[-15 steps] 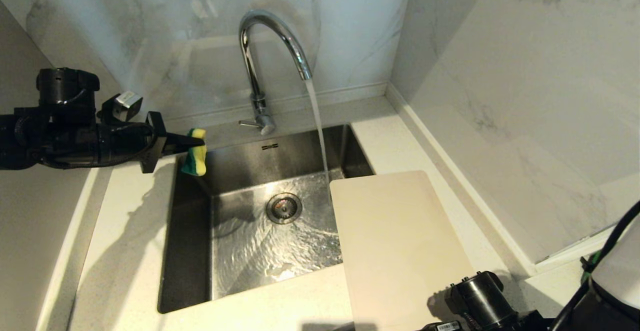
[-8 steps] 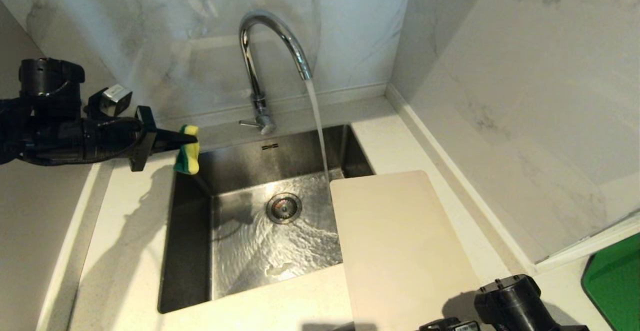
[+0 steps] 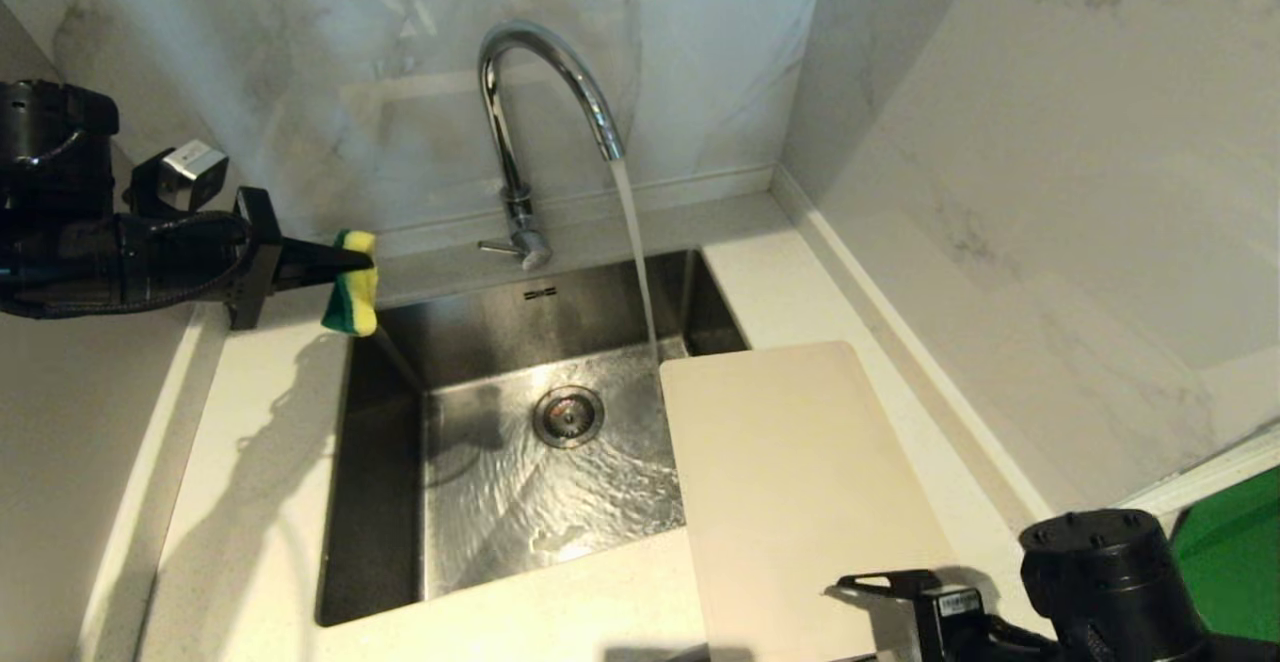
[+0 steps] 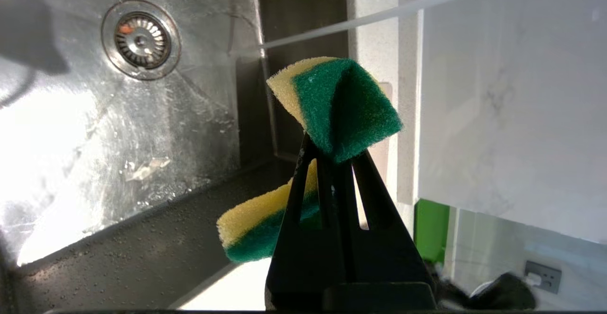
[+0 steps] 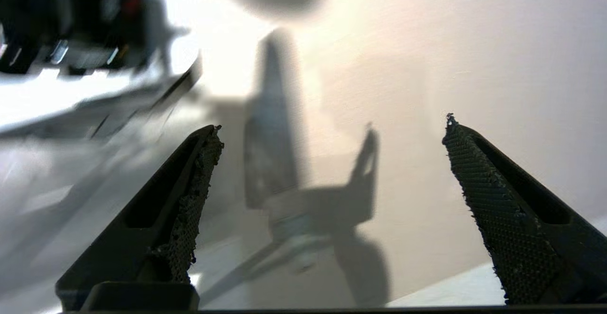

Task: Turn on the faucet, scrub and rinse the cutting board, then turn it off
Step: Put down the cleaning cloth

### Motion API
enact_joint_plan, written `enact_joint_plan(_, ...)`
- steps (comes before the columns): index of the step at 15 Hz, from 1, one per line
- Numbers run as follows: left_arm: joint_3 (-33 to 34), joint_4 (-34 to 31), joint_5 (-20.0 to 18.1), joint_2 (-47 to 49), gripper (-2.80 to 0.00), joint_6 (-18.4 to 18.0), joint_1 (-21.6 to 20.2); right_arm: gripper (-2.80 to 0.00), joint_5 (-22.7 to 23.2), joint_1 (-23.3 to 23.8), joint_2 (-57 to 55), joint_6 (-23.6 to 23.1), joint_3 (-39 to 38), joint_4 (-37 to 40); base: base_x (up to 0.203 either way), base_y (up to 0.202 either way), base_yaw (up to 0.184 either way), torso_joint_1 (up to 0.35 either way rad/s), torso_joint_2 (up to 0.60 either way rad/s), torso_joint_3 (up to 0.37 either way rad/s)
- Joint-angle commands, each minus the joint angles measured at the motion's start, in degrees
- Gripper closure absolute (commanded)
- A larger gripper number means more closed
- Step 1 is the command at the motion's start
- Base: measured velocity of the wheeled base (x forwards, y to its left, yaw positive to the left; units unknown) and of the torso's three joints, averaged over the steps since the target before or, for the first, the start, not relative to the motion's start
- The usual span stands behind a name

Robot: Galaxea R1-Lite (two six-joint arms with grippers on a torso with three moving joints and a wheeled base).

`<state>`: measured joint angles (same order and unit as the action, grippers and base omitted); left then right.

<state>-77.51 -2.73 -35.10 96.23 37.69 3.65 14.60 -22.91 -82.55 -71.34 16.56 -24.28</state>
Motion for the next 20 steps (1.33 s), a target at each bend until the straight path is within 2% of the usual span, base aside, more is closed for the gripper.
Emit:
enact_joint_plan(1, 0.0, -1.1, 0.5, -1.9, 0.00, 0.2, 0.7, 0.00, 2.5, 0.0, 3.3, 2.8, 4.9, -0.2, 0.000, 0.000, 0.000, 0.000, 0.00, 0.000)
enact_joint_plan(6, -0.1, -1.5, 1.5, -1.2, 0.00, 0.2, 0.7, 0.00, 3.0, 0.0, 4.4, 12.5, 12.4, -0.2, 0.000, 0.000, 0.000, 0.000, 0.00, 0.000)
enact_joint_plan(8, -0.1, -2.5, 1.7, -1.2, 0.00, 0.2, 0.9, 0.00, 2.8, 0.0, 2.9, 17.8, 15.8, -0.7, 0.000, 0.000, 0.000, 0.000, 0.00, 0.000)
enact_joint_plan(11, -0.1, -3.2, 3.0, -1.6, 0.00, 0.2, 2.1, 0.00, 2.2, 0.1, -1.9, 25.0, 20.6, -8.0, 0.000, 0.000, 0.000, 0.000, 0.00, 0.000)
enact_joint_plan(13, -0.1, -3.3, 3.5, -1.8, 0.00, 0.2, 2.4, 0.00, -2.5, 0.2, -6.2, 31.2, 25.4, -14.0, 0.000, 0.000, 0.000, 0.000, 0.00, 0.000)
enact_joint_plan(15, -0.2, -4.2, 3.5, -1.9, 0.00, 0.2, 2.4, 0.00, -6.1, 0.4, -9.6, 37.8, 32.0, -15.9, 0.000, 0.000, 0.000, 0.000, 0.00, 0.000)
enact_joint_plan(19, -0.2, -4.4, 4.1, -1.9, 0.00, 0.2, 2.8, 0.00, -7.9, 5.1, -16.5, 44.4, 47.3, -12.4, 0.000, 0.000, 0.000, 0.000, 0.00, 0.000)
enact_joint_plan(20, -0.2, -4.4, 4.2, -1.9, 0.00, 0.1, 2.9, 0.00, -8.1, 5.9, -17.5, 47.4, 50.9, -10.4, 0.000, 0.000, 0.000, 0.000, 0.00, 0.000)
